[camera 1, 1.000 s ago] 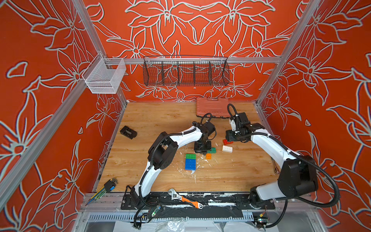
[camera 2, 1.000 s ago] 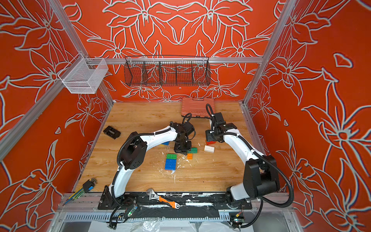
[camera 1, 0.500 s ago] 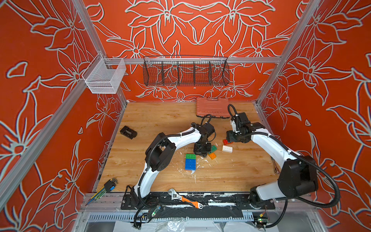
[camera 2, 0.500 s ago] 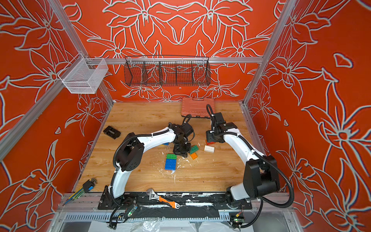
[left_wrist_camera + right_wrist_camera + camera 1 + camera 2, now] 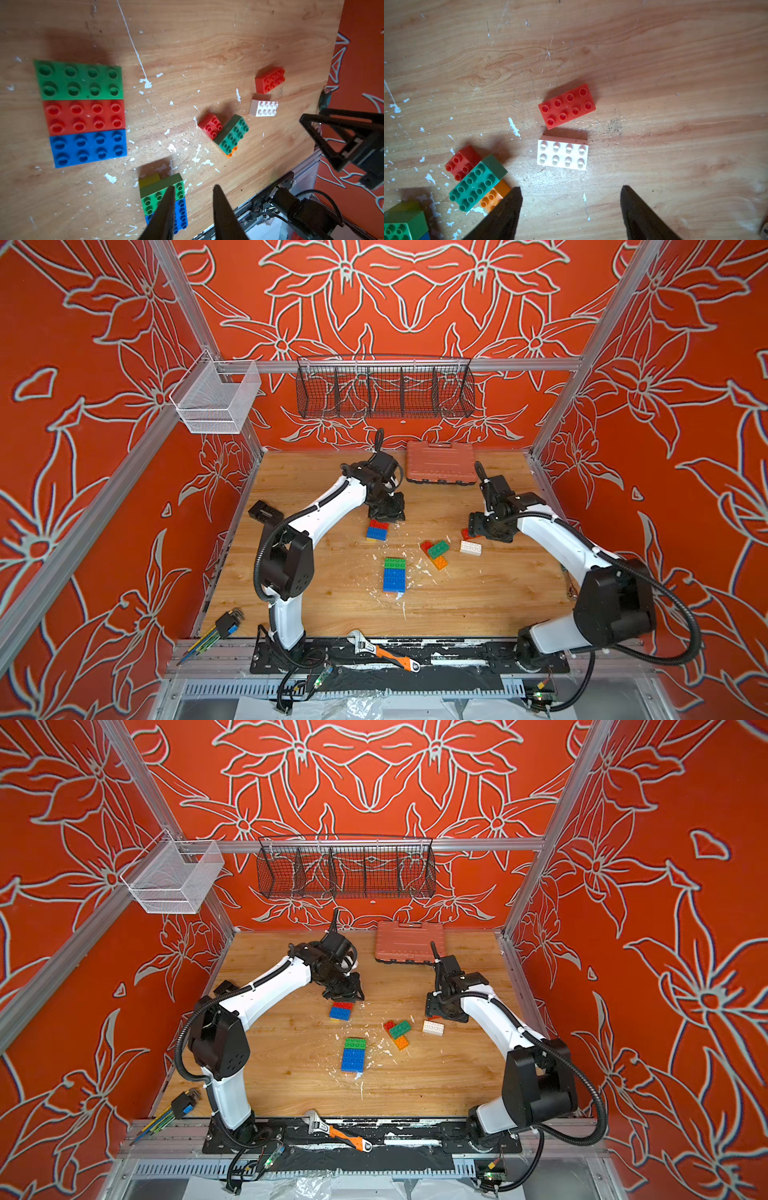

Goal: Assemble a rectangle with lego
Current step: Pick up the lego brick from the center of the board.

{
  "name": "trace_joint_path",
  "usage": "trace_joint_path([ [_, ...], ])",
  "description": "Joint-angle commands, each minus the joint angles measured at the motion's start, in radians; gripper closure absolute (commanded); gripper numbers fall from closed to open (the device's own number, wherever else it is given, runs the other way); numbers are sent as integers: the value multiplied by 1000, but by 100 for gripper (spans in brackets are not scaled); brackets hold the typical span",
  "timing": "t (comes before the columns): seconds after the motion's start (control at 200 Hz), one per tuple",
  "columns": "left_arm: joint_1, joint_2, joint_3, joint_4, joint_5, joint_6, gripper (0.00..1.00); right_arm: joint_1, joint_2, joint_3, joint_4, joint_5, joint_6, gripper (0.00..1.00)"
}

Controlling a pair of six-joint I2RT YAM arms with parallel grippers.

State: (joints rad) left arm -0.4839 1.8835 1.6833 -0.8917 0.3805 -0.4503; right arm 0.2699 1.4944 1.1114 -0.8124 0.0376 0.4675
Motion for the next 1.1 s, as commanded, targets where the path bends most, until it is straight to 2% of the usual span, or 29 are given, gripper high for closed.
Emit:
trace_joint_path([
  [0.0, 41, -41, -60, 24, 67, 60, 70, 33, 58, -13, -24, 37, 115, 19],
  [0.16, 92, -49, -105, 60, 150, 55, 70, 46, 158, 2, 3, 14, 138, 18],
  [0.54, 120, -77, -131, 64, 163, 66, 70, 51, 263, 6, 51, 34, 142, 17],
  [0.826, 120, -79, -141, 65, 170, 70, 70, 51, 285, 23, 54, 45, 130, 25],
  [1.096, 120, -79, -145, 71, 175, 67, 70, 51, 258, 15, 65, 38, 126, 21],
])
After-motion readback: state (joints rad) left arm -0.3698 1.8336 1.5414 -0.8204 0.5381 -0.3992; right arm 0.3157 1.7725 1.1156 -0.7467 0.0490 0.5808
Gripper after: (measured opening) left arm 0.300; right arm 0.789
